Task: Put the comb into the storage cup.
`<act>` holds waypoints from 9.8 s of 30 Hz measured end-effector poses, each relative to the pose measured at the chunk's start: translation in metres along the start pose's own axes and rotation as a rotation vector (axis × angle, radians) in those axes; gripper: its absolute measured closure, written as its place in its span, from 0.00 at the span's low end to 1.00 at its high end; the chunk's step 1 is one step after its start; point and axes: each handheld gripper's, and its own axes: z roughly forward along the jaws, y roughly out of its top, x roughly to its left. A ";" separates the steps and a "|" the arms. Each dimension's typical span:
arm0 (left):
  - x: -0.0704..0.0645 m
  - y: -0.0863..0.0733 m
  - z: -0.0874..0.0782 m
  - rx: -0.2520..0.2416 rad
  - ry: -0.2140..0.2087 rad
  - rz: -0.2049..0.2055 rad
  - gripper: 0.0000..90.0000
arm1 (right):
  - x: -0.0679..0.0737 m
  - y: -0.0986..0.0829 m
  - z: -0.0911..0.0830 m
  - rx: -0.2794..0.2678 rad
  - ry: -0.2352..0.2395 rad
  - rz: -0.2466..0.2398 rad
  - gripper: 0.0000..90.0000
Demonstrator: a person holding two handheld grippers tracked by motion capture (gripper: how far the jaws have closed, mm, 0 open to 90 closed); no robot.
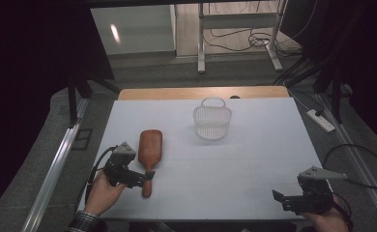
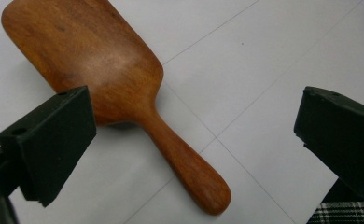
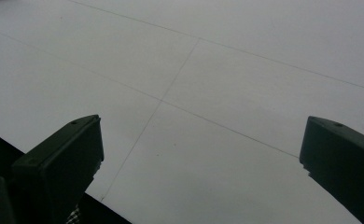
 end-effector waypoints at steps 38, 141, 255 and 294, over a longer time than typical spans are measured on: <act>0.002 0.023 0.028 0.085 0.005 0.053 0.77 | 0.000 0.000 0.001 0.008 -0.006 -0.005 0.01; 0.041 -0.005 0.013 0.207 0.159 -0.080 0.15 | -0.001 0.000 0.000 0.007 -0.011 0.010 0.04; 0.040 -0.007 0.023 0.099 0.055 -0.018 0.81 | 0.000 -0.001 -0.001 0.002 0.010 -0.012 0.04; -0.004 -0.003 -0.007 -0.113 0.011 0.040 0.81 | 0.014 0.017 -0.002 -0.139 0.142 -0.101 0.00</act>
